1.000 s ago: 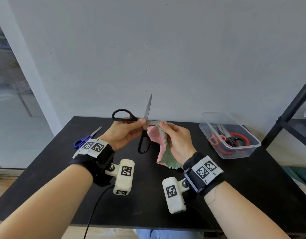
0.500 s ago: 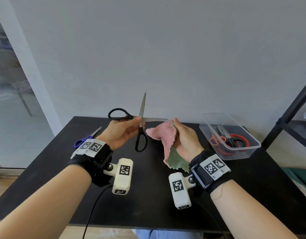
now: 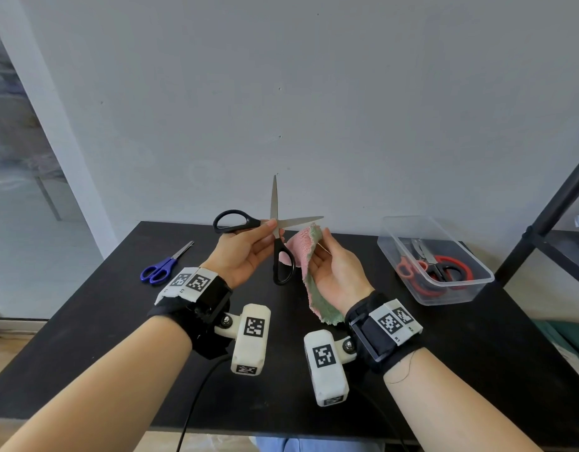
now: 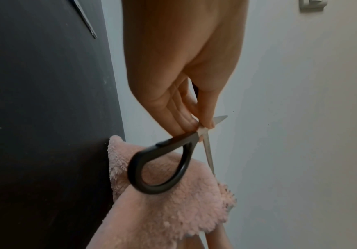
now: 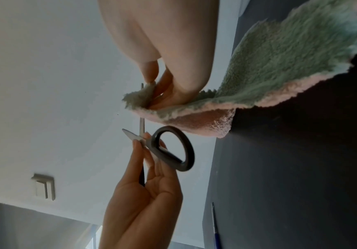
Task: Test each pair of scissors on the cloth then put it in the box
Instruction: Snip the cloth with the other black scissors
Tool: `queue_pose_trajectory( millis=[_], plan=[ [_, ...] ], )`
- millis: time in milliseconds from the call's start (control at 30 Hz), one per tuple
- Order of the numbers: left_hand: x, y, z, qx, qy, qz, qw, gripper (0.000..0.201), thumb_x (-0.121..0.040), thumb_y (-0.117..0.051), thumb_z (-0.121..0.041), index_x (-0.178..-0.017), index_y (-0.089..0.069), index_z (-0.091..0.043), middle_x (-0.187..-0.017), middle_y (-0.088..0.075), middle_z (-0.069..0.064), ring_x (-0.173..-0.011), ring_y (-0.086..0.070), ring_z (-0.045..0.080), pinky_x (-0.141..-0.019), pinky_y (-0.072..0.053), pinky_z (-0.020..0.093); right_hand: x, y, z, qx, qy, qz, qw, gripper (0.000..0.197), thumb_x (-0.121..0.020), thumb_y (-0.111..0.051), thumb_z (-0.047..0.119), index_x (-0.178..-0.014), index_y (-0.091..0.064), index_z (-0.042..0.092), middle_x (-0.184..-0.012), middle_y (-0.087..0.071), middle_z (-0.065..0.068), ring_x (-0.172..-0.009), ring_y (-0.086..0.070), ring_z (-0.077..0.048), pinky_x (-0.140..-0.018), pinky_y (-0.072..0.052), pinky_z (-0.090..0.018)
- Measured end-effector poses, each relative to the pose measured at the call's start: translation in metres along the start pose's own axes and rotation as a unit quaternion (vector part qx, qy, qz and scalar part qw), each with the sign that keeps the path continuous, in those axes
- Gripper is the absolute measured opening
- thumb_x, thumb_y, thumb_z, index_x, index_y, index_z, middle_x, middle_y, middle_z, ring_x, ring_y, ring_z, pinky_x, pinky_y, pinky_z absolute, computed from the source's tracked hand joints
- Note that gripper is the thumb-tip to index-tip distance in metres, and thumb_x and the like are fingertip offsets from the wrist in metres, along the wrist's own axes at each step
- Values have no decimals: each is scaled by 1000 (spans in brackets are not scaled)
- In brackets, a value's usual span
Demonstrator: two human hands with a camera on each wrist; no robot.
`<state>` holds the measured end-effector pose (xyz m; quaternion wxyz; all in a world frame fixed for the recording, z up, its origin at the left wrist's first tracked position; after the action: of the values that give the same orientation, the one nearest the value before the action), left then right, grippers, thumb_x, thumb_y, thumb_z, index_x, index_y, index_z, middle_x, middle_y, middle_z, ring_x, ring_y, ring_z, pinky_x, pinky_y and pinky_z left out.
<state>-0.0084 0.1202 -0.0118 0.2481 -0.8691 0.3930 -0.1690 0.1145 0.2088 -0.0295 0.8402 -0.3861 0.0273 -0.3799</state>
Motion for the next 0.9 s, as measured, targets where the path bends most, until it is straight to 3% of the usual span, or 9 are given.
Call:
queue_pose_trajectory(
  millis=[100,200,267,367,433,533,633,700,900],
  plan=[
    [0,1,2,-2,5,-5,1000,8,-89,-59,-1,-86,-66,-3,-77,-74,4,-74,-72,13,-71,-59,27,-6,0,-2,-21,4,-6,1000,34,-97,-50,27,-110,-60,-2,-118,-60,-21,-121,-55,-35,-106,-40,-49],
    [0,0,5,-7,5,-7,1000,7,-89,-59,-2,-88,-66,-4,-76,-74,4,-73,-72,13,-77,-59,28,-7,-3,-6,-38,-2,-9,999,34,-97,-50,31,-102,-63,0,-110,-63,-20,-117,-58,-36,-104,-41,-53],
    [-1,0,5,-2,1,-14,1000,6,-89,-60,-1,-88,-66,-3,-75,-74,4,-72,-72,14,-72,-60,28,-6,-4,-4,-35,10,-17,999,32,-97,-49,30,-99,-63,0,-98,-66,-17,-101,-65,-32,-93,-51,-51],
    [-1,0,4,15,-13,-27,999,5,-88,-61,0,-90,-65,0,-76,-74,5,-72,-72,14,-62,-57,24,-6,-3,0,-34,34,-31,998,27,-98,-50,23,-95,-63,0,-90,-67,-13,-77,-68,-20,-67,-60,-34],
    [0,-2,4,13,-9,-23,1000,5,-88,-60,0,-89,-65,-1,-76,-74,5,-71,-72,14,-61,-56,23,-6,-8,0,-13,35,-9,999,29,-98,-50,26,-89,-64,2,-86,-68,-11,-75,-69,-20,-70,-57,-37],
    [2,-5,6,9,-1,-10,1000,5,-88,-61,0,-89,-65,-2,-79,-74,5,-72,-72,14,-62,-57,23,-2,-18,-3,43,23,42,998,28,-96,-52,29,-88,-65,5,-85,-68,-8,-88,-67,-22,-84,-49,-41],
    [0,-3,4,6,-1,-7,1000,5,-88,-61,-1,-90,-66,-3,-82,-74,5,-74,-72,13,-64,-57,23,3,-25,-5,71,31,97,992,15,-92,-57,8,-100,-65,-1,-79,-64,-6,-74,-61,-17,-86,-42,-38],
    [0,-3,3,1,-3,-1,1000,6,-88,-61,-2,-90,-67,-3,-84,-74,5,-76,-72,13,-67,-58,24,4,-25,-6,94,35,101,990,22,-88,-59,0,-109,-65,-4,-81,-68,-6,-69,-61,-15,-89,-43,-39],
    [0,-5,4,-18,5,28,999,8,-87,-62,-3,-93,-67,-1,-91,-74,9,-83,-72,17,-70,-58,26,2,-23,-4,113,39,60,991,22,-86,-64,0,-107,-66,-6,-97,-69,-15,-83,-64,-23,-97,-47,-44]
  ],
)
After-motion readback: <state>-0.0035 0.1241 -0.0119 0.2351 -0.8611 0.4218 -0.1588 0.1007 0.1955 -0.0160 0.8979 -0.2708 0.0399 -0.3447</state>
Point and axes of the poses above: each hand's wrist, its own x-axis away from the middle knuckle, its own y-axis out of the back of the hand, z = x × y, the point moved 7 cm from there along -x, towards the middle knuckle
